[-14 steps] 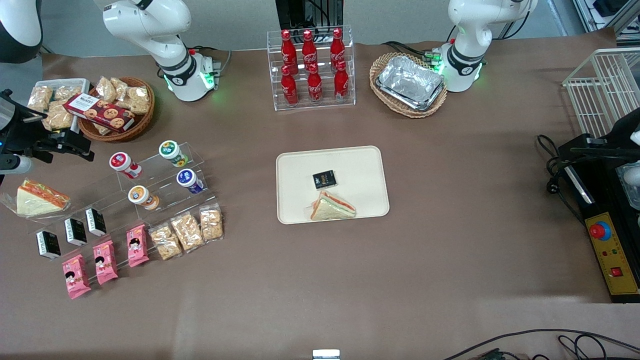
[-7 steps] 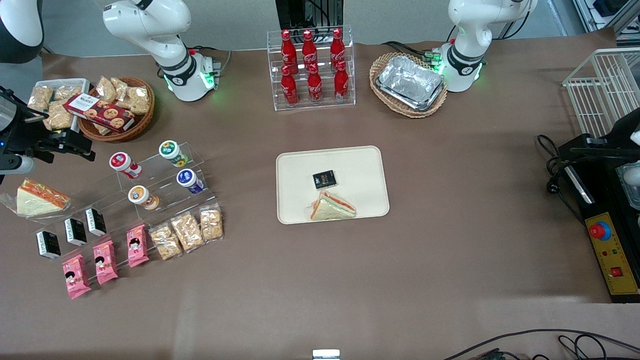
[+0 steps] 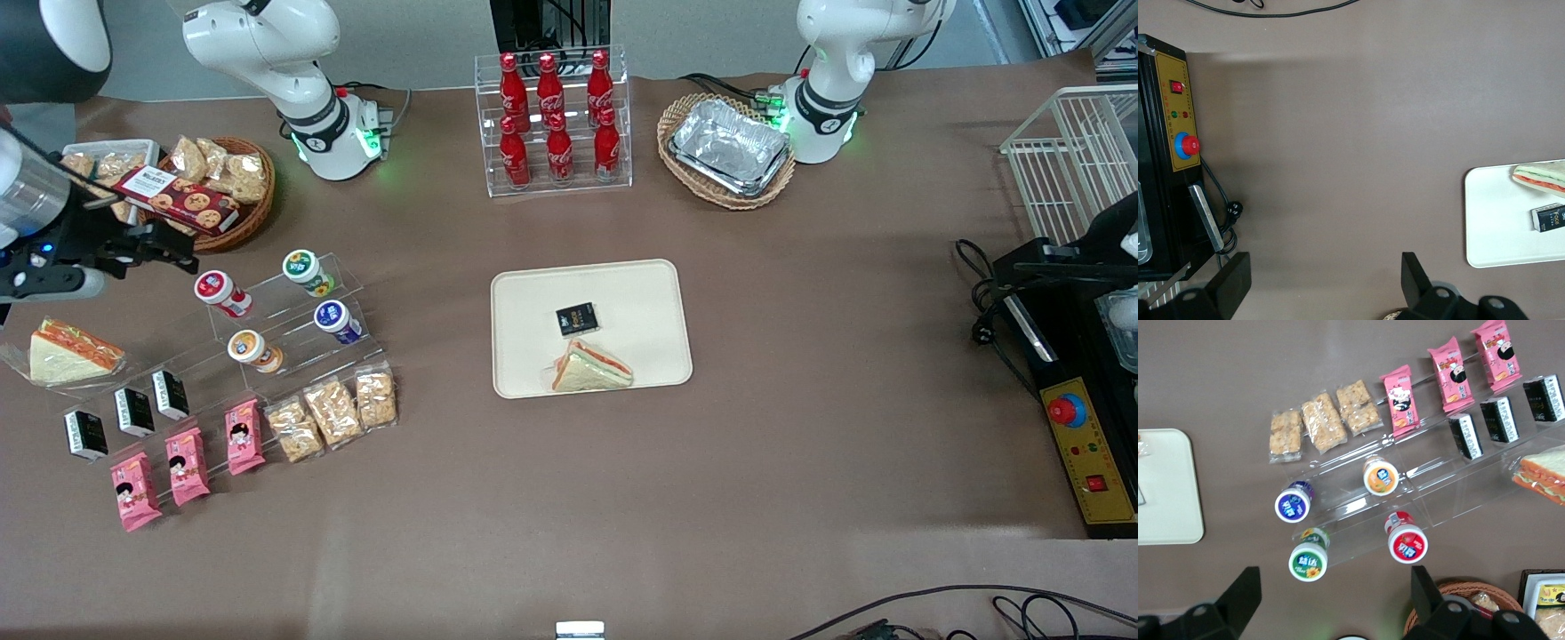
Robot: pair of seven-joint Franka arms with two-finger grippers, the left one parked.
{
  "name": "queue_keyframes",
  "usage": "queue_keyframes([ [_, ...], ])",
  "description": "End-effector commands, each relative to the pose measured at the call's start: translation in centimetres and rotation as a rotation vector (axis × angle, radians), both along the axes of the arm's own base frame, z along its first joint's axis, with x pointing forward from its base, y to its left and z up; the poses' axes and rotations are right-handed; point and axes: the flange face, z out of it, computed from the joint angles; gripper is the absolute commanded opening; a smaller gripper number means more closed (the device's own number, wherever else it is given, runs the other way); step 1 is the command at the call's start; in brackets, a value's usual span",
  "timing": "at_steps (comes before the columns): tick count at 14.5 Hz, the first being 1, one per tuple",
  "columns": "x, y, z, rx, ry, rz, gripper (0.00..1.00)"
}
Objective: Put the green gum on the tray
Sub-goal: 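Move the right gripper over the green-label bottle and lower it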
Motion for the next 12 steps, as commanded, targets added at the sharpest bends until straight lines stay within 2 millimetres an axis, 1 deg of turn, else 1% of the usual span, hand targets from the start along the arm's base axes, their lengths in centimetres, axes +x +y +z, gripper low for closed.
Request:
queue_keyframes([
  [1, -2.8, 1.1, 0.7, 0.009, -0.011, 0.008, 1.00],
  [4, -4.8, 1.3, 0.7, 0.021, -0.026, -0.015, 1.00],
  [5, -5.9, 1.4, 0.3, 0.025, -0.039, -0.011, 1.00],
  [6, -7.3, 1.9, -0.2, 0.031, -0.059, -0.002, 1.00],
  [8, -10.1, 3.2, -1.5, 0.030, -0.092, -0.041, 1.00],
  [9, -10.9, 3.7, -2.1, 0.030, -0.100, -0.042, 1.00],
  [10, -11.3, 3.8, -2.8, 0.028, -0.096, -0.040, 1.00],
  [12, -11.1, 3.8, -3.6, 0.026, -0.082, -0.042, 1.00],
])
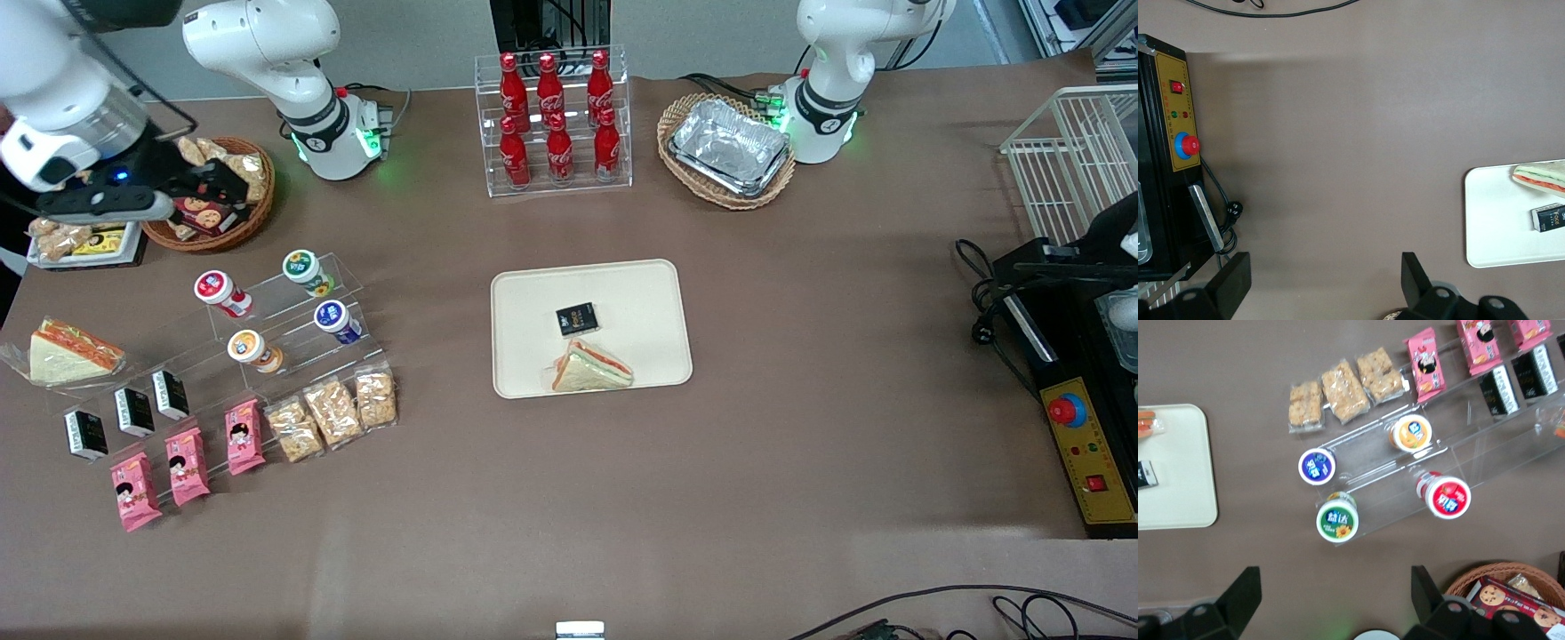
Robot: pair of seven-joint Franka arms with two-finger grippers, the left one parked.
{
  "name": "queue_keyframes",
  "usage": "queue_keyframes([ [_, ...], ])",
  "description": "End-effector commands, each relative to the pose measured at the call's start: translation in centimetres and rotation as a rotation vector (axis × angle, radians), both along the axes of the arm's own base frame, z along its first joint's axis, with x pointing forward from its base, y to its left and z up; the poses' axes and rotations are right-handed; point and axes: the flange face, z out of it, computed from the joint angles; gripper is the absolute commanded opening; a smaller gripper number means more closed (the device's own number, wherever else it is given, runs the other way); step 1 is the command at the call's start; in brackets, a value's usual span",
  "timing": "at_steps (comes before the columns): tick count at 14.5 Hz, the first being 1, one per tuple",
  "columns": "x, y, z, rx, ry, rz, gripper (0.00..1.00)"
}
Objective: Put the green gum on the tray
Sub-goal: 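Move the right gripper over the green-label bottle and lower it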
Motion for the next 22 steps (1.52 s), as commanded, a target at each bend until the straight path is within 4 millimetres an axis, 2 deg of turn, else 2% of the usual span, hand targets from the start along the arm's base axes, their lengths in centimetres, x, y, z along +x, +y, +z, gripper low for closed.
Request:
queue_keyframes([
  [1, -1.2, -0.1, -1.6, 0.011, -0.013, -0.018, 1.00],
  [6, -0.9, 0.0, -3.0, 0.019, 0.005, -0.024, 1.00],
  [9, 0.2, 0.4, -5.9, 0.039, 0.046, -0.034, 1.00],
  [14, 0.5, 0.5, -11.4, 0.049, 0.054, -0.048, 1.00],
  [16, 0.5, 0.6, -13.0, 0.056, 0.072, -0.055, 1.00],
  [22, -0.6, 0.7, -16.1, 0.059, 0.078, -0.060, 1.00],
])
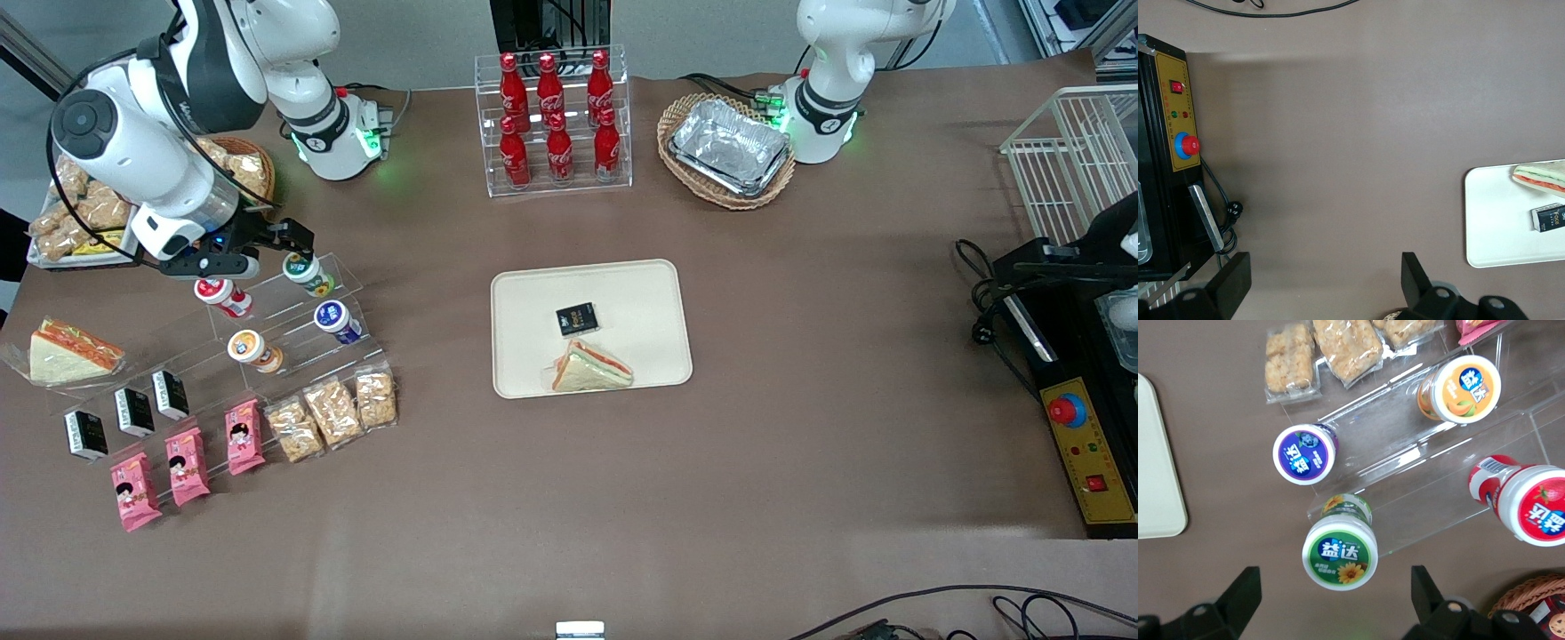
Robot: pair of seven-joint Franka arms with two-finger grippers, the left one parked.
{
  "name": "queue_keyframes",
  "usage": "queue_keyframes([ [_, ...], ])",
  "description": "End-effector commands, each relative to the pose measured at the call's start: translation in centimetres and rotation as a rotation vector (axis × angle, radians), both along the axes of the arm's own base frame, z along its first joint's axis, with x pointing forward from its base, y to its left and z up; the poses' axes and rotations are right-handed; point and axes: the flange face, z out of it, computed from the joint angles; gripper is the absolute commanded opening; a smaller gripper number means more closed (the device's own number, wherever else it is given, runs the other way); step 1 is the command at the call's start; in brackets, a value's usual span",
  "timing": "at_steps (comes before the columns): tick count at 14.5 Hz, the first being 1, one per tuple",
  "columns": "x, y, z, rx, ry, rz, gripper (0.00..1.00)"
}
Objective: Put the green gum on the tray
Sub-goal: 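Move the right gripper over the green-label bottle and lower it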
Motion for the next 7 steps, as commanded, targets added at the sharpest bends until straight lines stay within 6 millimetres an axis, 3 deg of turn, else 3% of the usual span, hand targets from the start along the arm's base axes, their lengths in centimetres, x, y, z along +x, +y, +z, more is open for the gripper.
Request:
queue_keyframes([
  [1, -0.9, 0.0, -1.6, 0.023, -0.009, -0.020, 1.00],
  [7, -1.4, 1.3, -3.6, 0.016, -0.001, -0.009, 1.00],
])
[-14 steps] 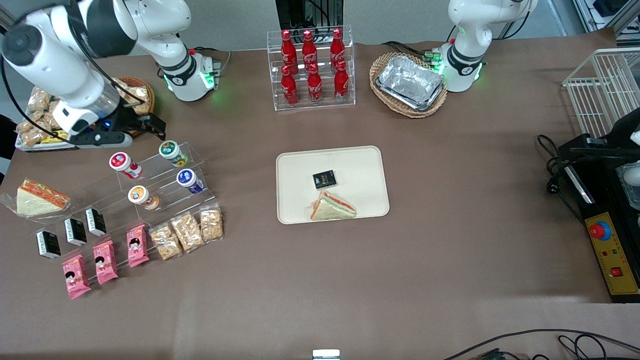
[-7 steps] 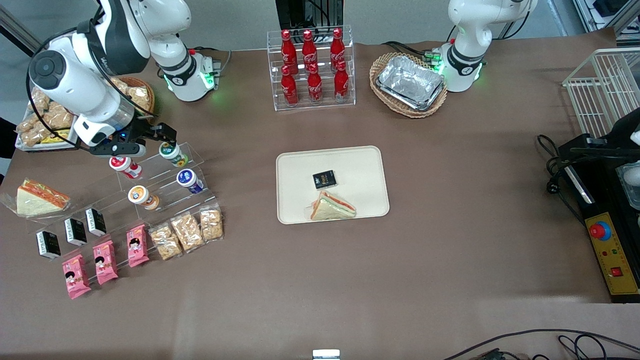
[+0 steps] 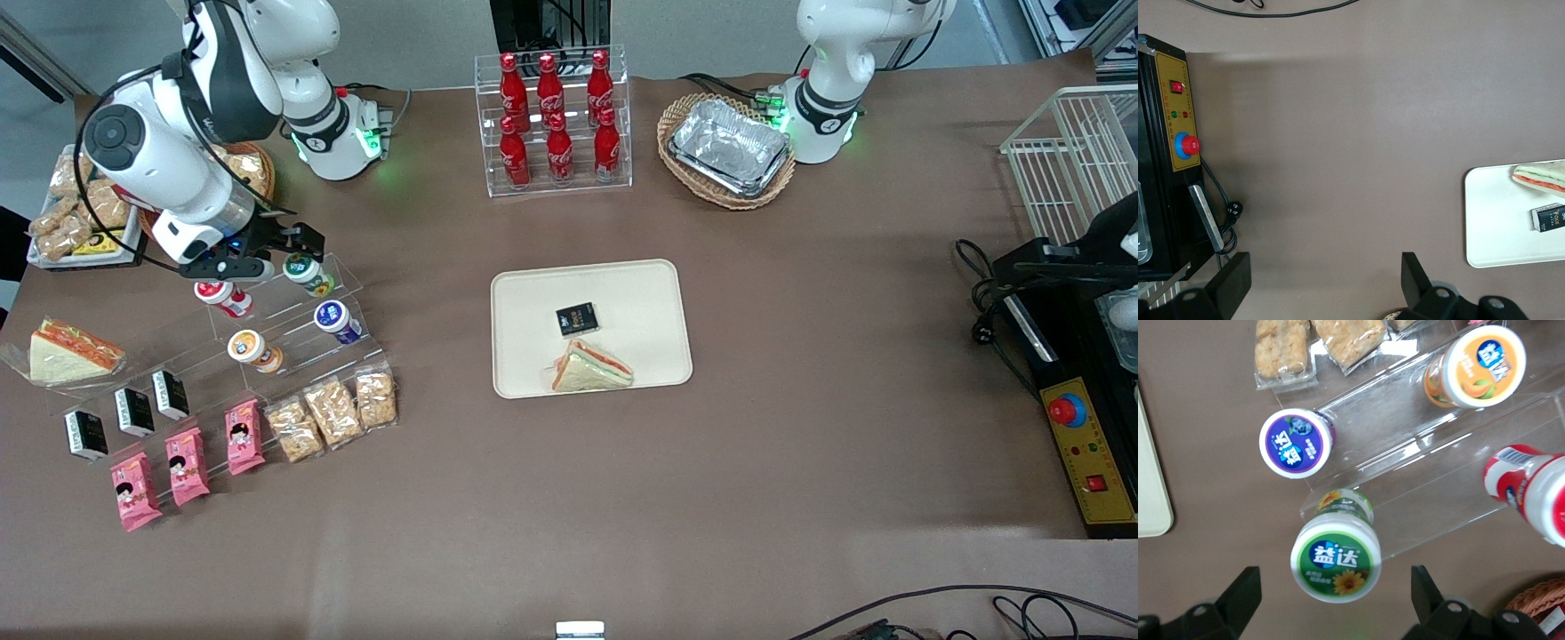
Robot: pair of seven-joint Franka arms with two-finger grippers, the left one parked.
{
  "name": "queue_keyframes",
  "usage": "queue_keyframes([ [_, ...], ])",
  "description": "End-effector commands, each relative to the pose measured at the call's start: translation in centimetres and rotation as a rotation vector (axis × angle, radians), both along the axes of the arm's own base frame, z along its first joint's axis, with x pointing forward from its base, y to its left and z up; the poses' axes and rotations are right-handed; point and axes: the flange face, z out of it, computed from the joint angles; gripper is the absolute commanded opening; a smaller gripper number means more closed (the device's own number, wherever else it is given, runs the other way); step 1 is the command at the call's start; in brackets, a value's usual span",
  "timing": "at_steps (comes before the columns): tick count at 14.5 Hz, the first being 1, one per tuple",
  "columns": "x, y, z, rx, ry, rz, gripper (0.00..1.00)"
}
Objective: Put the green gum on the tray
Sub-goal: 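Close the right gripper on the green-label bottle and lift it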
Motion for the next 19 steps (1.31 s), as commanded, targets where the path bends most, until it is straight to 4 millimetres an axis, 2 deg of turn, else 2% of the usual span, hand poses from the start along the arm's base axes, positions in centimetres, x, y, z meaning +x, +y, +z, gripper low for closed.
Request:
queue_keyframes([
  [1, -0.2, 1.0, -0.7, 0.019, -0.007, -0.015, 1.00],
  [6, -0.4, 1.2, -1.7, 0.016, -0.004, -0.026, 1.00],
  [9, -1.0, 1.1, -2.6, 0.016, -0.017, -0.027, 0.95],
  [11, -1.0, 1.1, -2.8, 0.016, -0.016, -0.027, 0.85],
  [13, -1.0, 1.1, -2.9, 0.015, -0.013, -0.027, 0.70],
  [15, -1.0, 1.0, -2.9, 0.015, -0.011, -0.027, 0.51],
  [19, -0.8, 1.1, -2.3, 0.016, -0.019, -0.026, 0.28],
])
